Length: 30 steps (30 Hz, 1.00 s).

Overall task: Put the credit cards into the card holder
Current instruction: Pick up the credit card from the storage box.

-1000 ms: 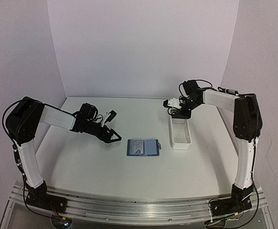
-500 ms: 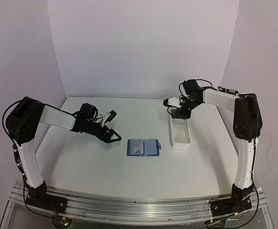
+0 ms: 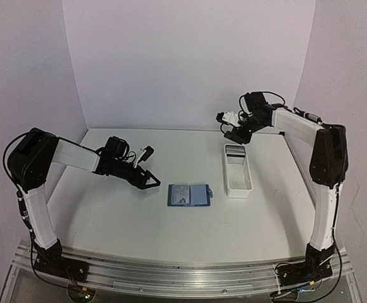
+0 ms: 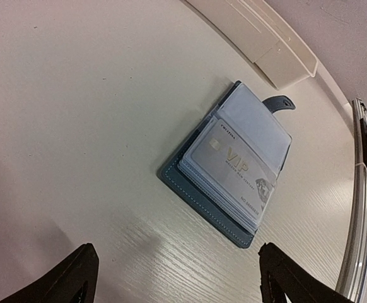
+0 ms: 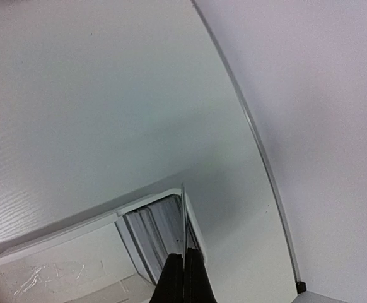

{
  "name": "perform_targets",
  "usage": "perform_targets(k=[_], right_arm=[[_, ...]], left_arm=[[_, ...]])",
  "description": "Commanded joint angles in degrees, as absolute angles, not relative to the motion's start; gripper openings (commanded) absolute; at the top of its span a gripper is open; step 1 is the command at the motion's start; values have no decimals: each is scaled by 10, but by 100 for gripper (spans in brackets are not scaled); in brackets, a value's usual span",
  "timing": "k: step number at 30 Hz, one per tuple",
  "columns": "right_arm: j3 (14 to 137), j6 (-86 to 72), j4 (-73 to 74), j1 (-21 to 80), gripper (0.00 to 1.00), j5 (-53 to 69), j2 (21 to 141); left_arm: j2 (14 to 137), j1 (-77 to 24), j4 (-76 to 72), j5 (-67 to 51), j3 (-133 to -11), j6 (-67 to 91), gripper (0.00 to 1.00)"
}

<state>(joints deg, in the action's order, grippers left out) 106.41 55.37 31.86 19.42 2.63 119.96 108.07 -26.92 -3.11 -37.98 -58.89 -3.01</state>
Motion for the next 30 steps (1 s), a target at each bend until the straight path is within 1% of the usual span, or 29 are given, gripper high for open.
perform_targets(k=[1,3,6,8,9,10,11,12,13,17,18,21,30], right_arm=[[1152,411,302,190,0,107,1159],[1165,331,269,194,0,150,1152],[1136,217,198,216,0,211,1130],[1109,174,166,226,0,232,1118],[1067,113,111,240,0,252,1091],[1007,31,8,246,0,283,1065],[945,-21,-63,254,0,298,1046],[930,-47,-104,260,0,304,1034],[887,-83,-160,274,0,308,1016],[828,-133,-219,314,0,327,1000],[805,-160,-262,323,0,334,991],[774,-175,-292,331,0,317,979],[703,-241,-366,348,0,341,965]], left_arm=[[1057,-266,-61,-408,-601,-32,86],[1043,-266,-88,-437,-600,-32,85],[1023,-265,-129,-502,-605,-24,84],[1017,-263,-159,-529,-611,-9,85],[1009,-261,-189,-558,-620,22,86],[1007,-260,-212,-570,-631,60,87],[1007,-260,-228,-576,-638,82,87],[1007,-260,-240,-580,-640,89,88],[1006,-260,-264,-593,-648,119,89],[1000,-260,-363,-617,-655,202,91],[1002,-261,-371,-619,-661,212,91],[1012,-261,-348,-611,-675,212,91],[1021,-275,-350,-600,-687,233,90]])
